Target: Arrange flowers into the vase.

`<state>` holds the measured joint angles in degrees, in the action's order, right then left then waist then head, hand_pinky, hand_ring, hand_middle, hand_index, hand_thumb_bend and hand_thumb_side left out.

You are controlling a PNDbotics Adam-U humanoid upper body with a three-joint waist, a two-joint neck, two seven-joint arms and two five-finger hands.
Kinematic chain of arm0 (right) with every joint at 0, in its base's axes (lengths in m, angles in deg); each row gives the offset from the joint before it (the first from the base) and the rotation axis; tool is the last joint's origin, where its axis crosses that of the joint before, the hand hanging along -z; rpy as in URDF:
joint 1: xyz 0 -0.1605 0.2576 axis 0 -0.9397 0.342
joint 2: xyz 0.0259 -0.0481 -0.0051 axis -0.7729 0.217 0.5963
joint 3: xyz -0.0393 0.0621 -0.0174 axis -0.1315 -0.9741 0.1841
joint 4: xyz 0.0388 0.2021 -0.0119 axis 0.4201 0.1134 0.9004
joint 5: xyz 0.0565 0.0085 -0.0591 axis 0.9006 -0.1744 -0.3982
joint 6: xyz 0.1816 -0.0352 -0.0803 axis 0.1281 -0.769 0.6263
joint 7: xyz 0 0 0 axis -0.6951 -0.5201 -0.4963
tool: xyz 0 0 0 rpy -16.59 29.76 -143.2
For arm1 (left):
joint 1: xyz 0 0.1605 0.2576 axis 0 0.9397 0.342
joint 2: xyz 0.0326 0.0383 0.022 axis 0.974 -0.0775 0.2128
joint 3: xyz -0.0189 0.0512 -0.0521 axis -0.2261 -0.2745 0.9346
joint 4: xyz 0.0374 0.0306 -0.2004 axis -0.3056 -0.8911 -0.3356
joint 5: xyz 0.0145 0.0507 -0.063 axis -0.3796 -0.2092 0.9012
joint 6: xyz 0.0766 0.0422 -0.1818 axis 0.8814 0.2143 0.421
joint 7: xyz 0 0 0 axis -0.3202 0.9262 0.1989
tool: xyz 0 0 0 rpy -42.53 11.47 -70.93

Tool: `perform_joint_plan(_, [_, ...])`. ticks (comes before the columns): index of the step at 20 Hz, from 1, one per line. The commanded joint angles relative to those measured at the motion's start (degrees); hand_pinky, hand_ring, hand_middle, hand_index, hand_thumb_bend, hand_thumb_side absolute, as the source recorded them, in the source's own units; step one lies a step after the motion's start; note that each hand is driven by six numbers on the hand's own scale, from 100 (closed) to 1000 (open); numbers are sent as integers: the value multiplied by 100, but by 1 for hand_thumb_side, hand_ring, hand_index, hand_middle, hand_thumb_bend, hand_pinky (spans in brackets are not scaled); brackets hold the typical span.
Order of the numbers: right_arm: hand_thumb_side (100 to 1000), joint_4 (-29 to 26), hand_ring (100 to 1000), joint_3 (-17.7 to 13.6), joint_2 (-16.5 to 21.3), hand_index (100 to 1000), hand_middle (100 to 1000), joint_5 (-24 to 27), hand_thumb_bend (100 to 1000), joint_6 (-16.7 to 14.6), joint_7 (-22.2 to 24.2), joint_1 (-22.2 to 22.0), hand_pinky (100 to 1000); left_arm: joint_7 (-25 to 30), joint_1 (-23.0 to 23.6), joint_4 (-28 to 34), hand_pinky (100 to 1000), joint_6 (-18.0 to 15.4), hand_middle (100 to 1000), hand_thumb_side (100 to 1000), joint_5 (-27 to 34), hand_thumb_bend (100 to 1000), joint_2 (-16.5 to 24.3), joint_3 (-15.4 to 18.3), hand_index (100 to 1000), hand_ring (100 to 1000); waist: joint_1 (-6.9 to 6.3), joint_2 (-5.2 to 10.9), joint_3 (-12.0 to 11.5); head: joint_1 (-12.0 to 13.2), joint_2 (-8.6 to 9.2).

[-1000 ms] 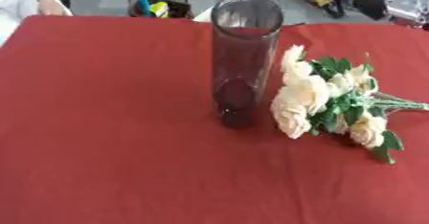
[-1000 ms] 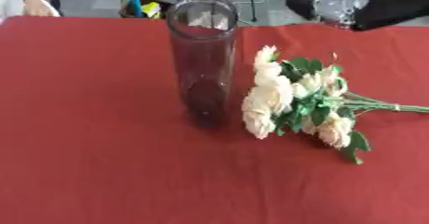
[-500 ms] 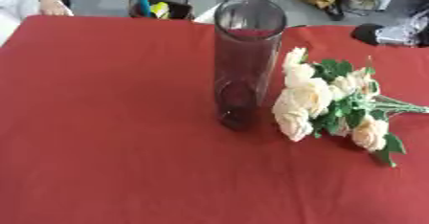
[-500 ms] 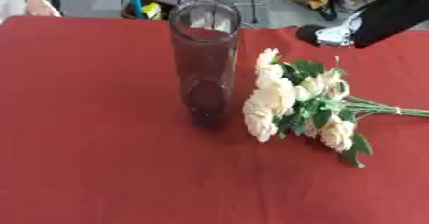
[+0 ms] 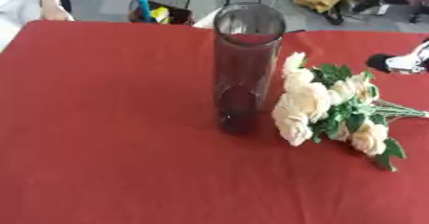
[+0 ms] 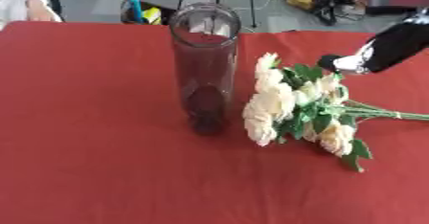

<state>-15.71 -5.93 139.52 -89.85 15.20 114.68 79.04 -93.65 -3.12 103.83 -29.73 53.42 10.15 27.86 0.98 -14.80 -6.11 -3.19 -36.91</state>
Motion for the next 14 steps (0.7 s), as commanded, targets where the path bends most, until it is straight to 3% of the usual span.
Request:
perform_joint_plan(1, [646,102,1000,-113,326,1000,996,119,278,7,6,-28,996,-2,-51,100,730,7,890,1000,-23,100,160,13,983,878,-14,78,-13,76,-164])
perform_joint_plan(6, [635,214,1000,-179,390,1000,1000,14,270,45,6,-134,996,-8,-44,100,730,0,889,1000,-32,100,147,18,980,878,-55,48,-18,227,-334])
perform_joint_plan(14, [618,523,1000,-143,498,1000,1000,-404,269,73,6,-478,996,-11,-55,100,730,-10,888,1000,-52,100,133,17,980,878,-117,-26,-35,184,-249])
